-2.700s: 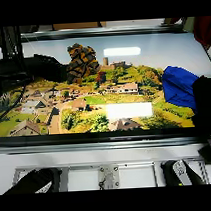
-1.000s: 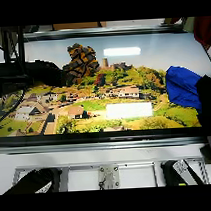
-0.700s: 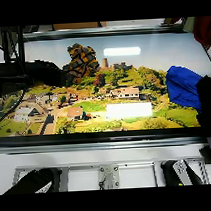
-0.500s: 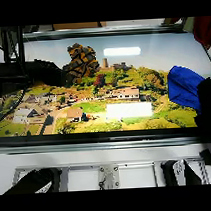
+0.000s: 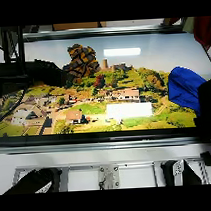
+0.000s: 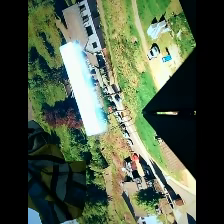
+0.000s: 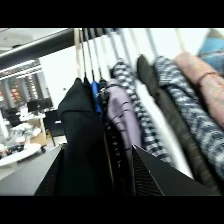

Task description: Fold the clothes and pants, and hang the long-sleeved shirts on hangers.

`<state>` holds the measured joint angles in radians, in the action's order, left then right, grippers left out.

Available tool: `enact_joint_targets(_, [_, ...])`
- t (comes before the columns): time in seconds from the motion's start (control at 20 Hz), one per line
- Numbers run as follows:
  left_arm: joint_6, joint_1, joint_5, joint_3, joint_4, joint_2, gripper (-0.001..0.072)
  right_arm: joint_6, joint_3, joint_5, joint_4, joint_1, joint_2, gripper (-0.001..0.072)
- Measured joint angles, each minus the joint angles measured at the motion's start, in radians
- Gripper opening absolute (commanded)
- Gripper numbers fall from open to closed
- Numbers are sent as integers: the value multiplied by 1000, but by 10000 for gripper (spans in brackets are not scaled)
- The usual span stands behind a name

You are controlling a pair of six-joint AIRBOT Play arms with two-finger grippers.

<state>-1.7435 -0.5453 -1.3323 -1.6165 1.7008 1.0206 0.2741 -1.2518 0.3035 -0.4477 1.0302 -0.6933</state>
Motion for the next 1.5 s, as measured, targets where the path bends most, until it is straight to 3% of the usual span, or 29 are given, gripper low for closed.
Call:
enact_joint_targets(0.35, [0, 0, -3, 0, -2, 0, 20, 0, -10, -174, 108, 11, -22, 447])
enact_joint_targets(0.6, [-2, 0, -2, 0, -2, 4, 21, -13, -42, -581, 184, 11, -27, 440])
enact_joint_targets(0.75, [-2, 1, 35, 23, -1, 11, 20, -116, -44, -832, 212, -58, -49, 441])
enact_joint_targets(0.95, [-25, 51, 128, 131, -61, -11, 21, -257, -11, -978, 411, -331, -83, 440])
enact_joint_targets(1.2, [13, 246, 227, 309, -349, -75, 20, -418, 134, -1037, 686, -818, -131, 440])
enact_joint_targets(1.5, [97, 360, 253, 437, -548, -129, 21, -482, 281, -1064, 804, -1168, -204, 440])
